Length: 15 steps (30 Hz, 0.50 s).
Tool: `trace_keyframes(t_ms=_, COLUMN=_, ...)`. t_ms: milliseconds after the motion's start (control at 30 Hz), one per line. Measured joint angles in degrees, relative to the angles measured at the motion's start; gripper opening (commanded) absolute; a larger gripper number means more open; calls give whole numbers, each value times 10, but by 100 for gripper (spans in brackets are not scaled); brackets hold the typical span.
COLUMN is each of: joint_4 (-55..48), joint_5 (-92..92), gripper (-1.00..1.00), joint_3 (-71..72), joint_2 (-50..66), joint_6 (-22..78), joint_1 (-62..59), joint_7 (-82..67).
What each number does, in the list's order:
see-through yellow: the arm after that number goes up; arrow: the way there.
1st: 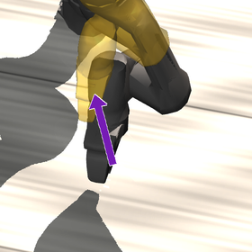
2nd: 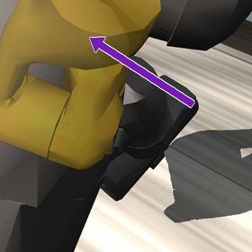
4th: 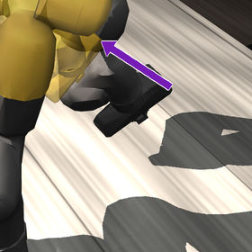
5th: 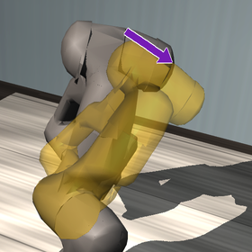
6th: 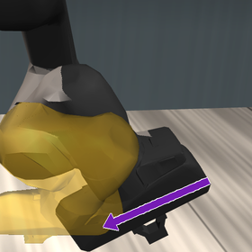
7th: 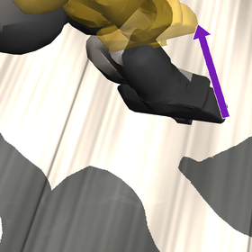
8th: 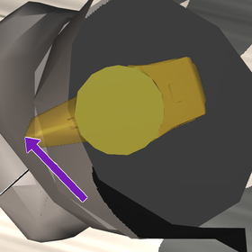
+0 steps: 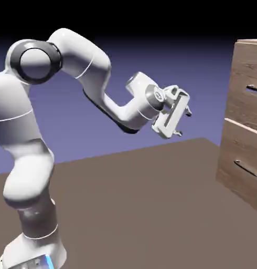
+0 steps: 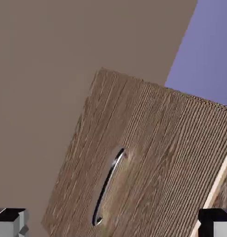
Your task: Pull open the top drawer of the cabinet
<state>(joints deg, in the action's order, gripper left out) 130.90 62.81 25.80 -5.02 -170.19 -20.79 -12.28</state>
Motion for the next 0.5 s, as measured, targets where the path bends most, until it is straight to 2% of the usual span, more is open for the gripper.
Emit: trace_keyframes(t_ms=500, joint_4=-179, joint_5=374, gripper=0, joint_3=154, joint_2=164, joint_6=23, joint_1=-128, joint_7=-326)
